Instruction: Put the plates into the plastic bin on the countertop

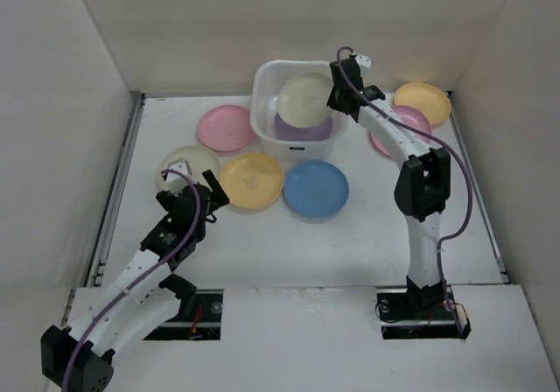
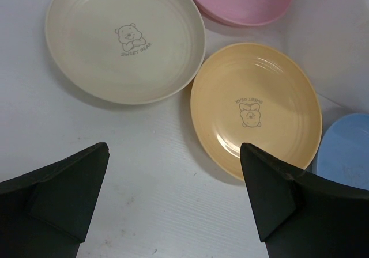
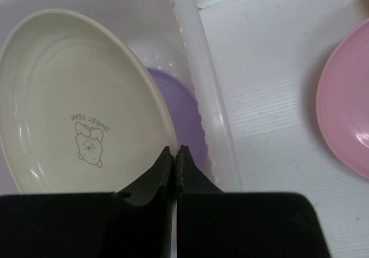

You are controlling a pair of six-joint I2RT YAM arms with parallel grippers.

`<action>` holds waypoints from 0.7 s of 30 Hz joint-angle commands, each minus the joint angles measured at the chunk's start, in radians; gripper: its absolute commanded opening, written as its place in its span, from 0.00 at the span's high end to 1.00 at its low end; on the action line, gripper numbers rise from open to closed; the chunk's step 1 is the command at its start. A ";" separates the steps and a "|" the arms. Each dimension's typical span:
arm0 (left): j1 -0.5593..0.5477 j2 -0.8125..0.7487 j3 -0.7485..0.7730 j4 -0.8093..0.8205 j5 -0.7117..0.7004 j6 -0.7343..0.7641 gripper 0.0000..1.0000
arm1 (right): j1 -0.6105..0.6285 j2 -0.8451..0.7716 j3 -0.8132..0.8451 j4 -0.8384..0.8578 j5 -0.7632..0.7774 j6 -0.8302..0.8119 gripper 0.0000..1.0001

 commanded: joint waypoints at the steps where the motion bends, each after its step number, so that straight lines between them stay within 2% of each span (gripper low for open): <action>1: 0.007 -0.013 -0.008 0.007 -0.018 -0.013 0.00 | 0.006 0.008 0.031 0.023 -0.037 -0.032 0.98; 4: 0.007 -0.012 -0.011 0.010 -0.018 -0.015 0.00 | 0.006 0.028 0.043 0.032 -0.065 -0.044 0.97; 6: 0.009 -0.012 -0.014 0.010 -0.018 -0.016 0.00 | 0.014 0.045 0.066 0.029 -0.064 -0.064 0.92; 11: 0.010 -0.012 -0.028 0.016 -0.018 -0.018 0.00 | 0.024 0.065 0.081 0.021 -0.054 -0.081 0.58; 13: 0.012 -0.010 -0.031 0.019 -0.018 -0.019 0.00 | 0.024 0.063 0.069 0.020 -0.054 -0.079 0.48; 15: 0.012 -0.007 -0.033 0.022 -0.018 -0.022 0.00 | 0.024 0.045 0.051 0.020 -0.054 -0.079 0.46; 18: 0.004 -0.006 -0.034 0.038 -0.016 -0.024 0.00 | 0.026 -0.059 -0.044 0.058 -0.039 -0.069 0.45; 21: -0.002 0.008 -0.037 0.059 -0.016 -0.024 0.00 | 0.023 -0.243 -0.228 0.144 0.002 -0.069 0.36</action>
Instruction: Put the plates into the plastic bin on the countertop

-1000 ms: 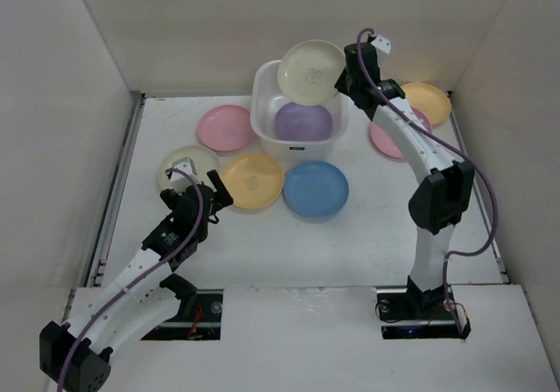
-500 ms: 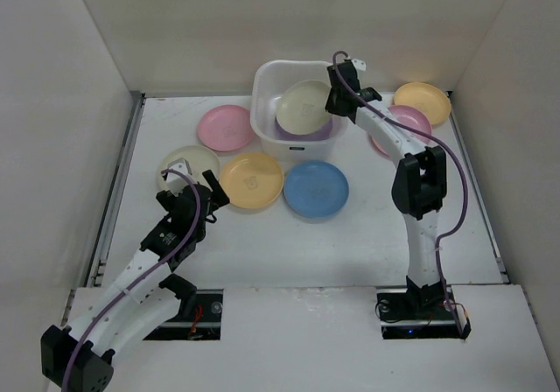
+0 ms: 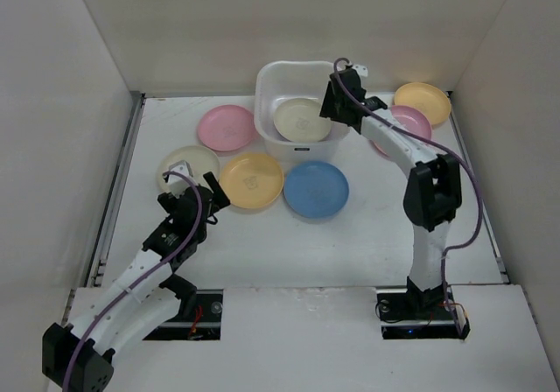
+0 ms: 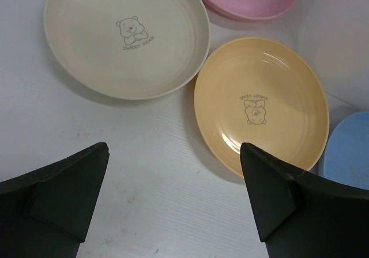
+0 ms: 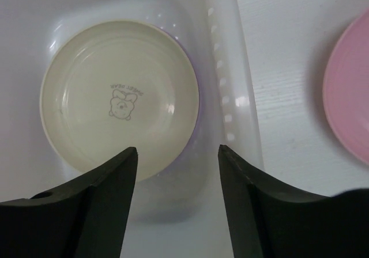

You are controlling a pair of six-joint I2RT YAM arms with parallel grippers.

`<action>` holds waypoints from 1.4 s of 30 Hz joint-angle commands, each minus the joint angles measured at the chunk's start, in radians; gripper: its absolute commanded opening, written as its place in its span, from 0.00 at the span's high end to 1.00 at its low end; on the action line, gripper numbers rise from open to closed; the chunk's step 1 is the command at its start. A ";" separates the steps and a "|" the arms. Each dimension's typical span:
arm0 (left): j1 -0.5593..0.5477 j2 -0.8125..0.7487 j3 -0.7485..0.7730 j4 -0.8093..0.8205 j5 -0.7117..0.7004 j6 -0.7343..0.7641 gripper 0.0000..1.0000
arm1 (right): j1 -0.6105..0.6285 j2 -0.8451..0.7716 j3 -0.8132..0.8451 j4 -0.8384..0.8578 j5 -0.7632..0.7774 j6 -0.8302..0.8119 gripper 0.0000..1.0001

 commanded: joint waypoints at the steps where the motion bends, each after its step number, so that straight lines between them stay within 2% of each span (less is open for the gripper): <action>1: -0.007 0.012 -0.015 0.061 -0.015 -0.015 0.00 | 0.003 -0.264 -0.160 0.115 0.067 -0.003 0.34; 8: -0.018 0.103 -0.046 0.188 0.033 -0.015 0.00 | -0.159 -0.600 -0.646 0.198 0.069 0.116 0.28; 13: -0.020 0.127 -0.049 0.225 0.057 -0.009 0.00 | -0.250 -0.758 -0.924 0.308 0.044 0.178 0.26; 16: -0.020 0.127 -0.052 0.230 0.057 -0.007 0.00 | -0.326 -0.785 -1.026 0.348 0.045 0.201 0.24; 24: -0.012 0.104 -0.069 0.225 0.059 -0.007 0.00 | -0.463 -0.636 -1.064 0.436 0.004 0.253 0.25; 33: -0.001 0.085 -0.063 0.197 0.059 -0.001 0.00 | -0.552 -0.412 -0.925 0.482 -0.117 0.308 0.28; 42: 0.009 0.106 -0.058 0.196 0.059 -0.001 0.00 | -0.589 -0.290 -0.828 0.482 -0.172 0.325 0.31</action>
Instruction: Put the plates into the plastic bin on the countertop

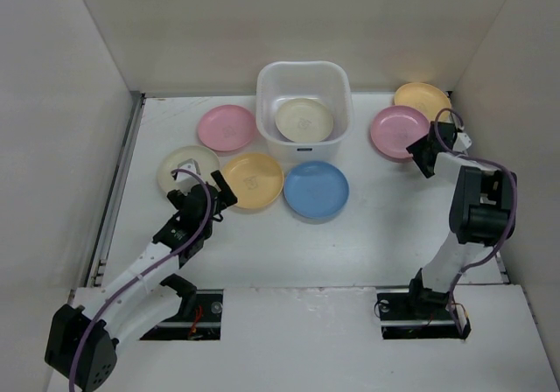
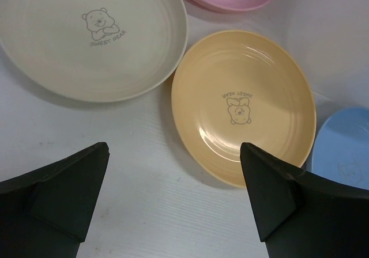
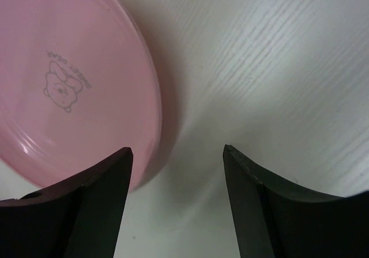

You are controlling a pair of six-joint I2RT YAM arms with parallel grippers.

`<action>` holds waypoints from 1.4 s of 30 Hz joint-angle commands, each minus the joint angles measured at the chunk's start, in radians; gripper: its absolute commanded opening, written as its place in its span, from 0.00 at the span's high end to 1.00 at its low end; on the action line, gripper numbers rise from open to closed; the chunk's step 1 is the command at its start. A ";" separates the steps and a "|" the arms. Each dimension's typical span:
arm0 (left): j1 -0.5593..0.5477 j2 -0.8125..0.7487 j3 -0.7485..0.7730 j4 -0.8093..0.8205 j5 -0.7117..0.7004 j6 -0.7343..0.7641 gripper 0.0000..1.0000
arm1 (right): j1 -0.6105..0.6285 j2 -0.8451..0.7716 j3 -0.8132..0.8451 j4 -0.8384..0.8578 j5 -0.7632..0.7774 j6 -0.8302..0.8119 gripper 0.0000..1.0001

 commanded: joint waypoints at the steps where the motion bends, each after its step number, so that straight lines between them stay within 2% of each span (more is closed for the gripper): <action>1: 0.005 0.006 -0.001 0.007 -0.002 0.007 0.00 | -0.010 0.038 0.063 0.051 -0.040 0.019 0.31; 5: 0.007 0.010 0.002 0.002 0.001 0.008 0.00 | -0.016 0.071 0.092 0.052 -0.060 0.038 0.36; 9: 0.011 -0.004 0.001 -0.003 0.001 0.014 0.00 | -0.018 0.090 0.128 0.029 -0.063 0.061 0.47; 12: 0.014 -0.012 0.004 -0.016 0.000 0.014 0.00 | -0.018 0.109 0.161 -0.003 -0.063 0.070 0.59; 17: 0.017 -0.021 0.004 -0.020 0.001 0.014 0.00 | -0.016 0.129 0.203 -0.043 -0.061 0.085 0.88; 21: 0.017 -0.026 0.004 -0.020 0.001 0.014 0.00 | -0.021 0.129 0.204 -0.050 -0.069 0.093 1.00; 25: 0.014 -0.033 0.004 -0.024 0.001 0.014 0.00 | -0.019 0.060 0.146 -0.041 -0.080 0.096 1.00; 30: 0.013 -0.030 0.004 -0.024 0.001 0.010 0.00 | 0.013 -0.171 0.008 0.026 -0.070 0.091 1.00; 34: 0.005 -0.024 0.007 -0.018 -0.005 0.005 0.00 | 0.059 -0.375 -0.018 0.025 -0.061 0.078 1.00; 38: 0.004 -0.030 0.005 -0.024 -0.010 0.001 0.00 | 0.126 -0.475 0.093 -0.016 -0.078 0.036 1.00; 42: 0.013 -0.038 -0.004 -0.024 -0.013 -0.009 0.00 | 0.270 -0.396 0.308 -0.101 -0.115 -0.050 1.00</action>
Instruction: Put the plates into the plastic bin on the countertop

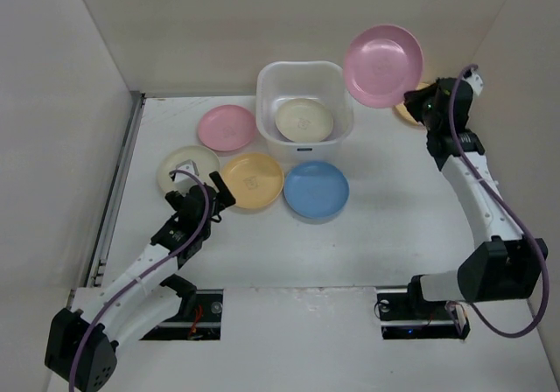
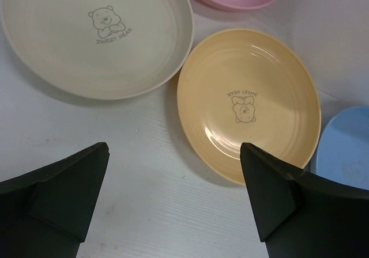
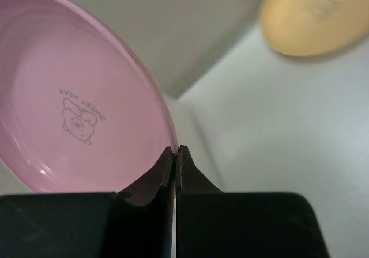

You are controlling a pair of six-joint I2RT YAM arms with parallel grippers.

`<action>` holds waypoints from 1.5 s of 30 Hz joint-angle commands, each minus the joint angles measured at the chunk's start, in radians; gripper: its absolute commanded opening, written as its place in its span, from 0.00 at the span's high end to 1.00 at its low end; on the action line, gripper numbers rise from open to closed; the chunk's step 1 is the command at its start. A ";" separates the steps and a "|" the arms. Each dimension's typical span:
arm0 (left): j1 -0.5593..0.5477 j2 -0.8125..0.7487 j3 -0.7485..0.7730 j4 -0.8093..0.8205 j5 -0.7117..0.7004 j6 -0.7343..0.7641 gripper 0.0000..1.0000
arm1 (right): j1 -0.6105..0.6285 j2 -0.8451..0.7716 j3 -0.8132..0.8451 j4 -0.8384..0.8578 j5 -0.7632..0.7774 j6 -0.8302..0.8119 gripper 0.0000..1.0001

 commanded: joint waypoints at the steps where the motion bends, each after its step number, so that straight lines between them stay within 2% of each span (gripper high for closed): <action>1: 0.008 -0.022 -0.007 0.002 -0.015 -0.013 0.00 | 0.125 0.078 0.180 -0.020 -0.040 -0.080 1.00; 5: 0.026 -0.031 -0.022 -0.012 -0.038 -0.041 0.00 | 0.222 0.237 0.356 -0.055 -0.037 -0.120 1.00; 11: 0.080 -0.068 -0.044 -0.036 -0.060 -0.070 0.00 | 0.298 0.515 0.622 -0.149 -0.009 -0.197 1.00; 15: 0.108 -0.097 -0.051 -0.067 -0.055 -0.073 0.00 | 0.320 0.647 0.719 -0.163 0.003 -0.244 1.00; 22: 0.134 -0.121 -0.064 -0.099 -0.066 -0.116 0.00 | 0.355 0.776 0.823 -0.243 0.050 -0.315 0.97; 26: 0.181 -0.147 -0.084 -0.119 -0.067 -0.171 0.00 | 0.372 0.792 0.819 -0.249 0.069 -0.336 0.91; 29: 0.226 -0.158 -0.091 -0.134 -0.055 -0.213 0.00 | 0.378 0.795 0.812 -0.249 0.080 -0.347 0.81; 37: 0.278 -0.125 -0.122 -0.148 -0.037 -0.332 0.02 | 0.388 0.759 0.768 -0.233 0.090 -0.366 0.67; 42: 0.345 -0.086 -0.124 -0.134 -0.031 -0.374 0.02 | 0.415 0.635 0.641 -0.160 0.095 -0.410 0.38; 45: 0.402 -0.051 -0.118 -0.116 -0.023 -0.397 0.03 | 0.438 0.501 0.497 -0.080 0.098 -0.427 0.31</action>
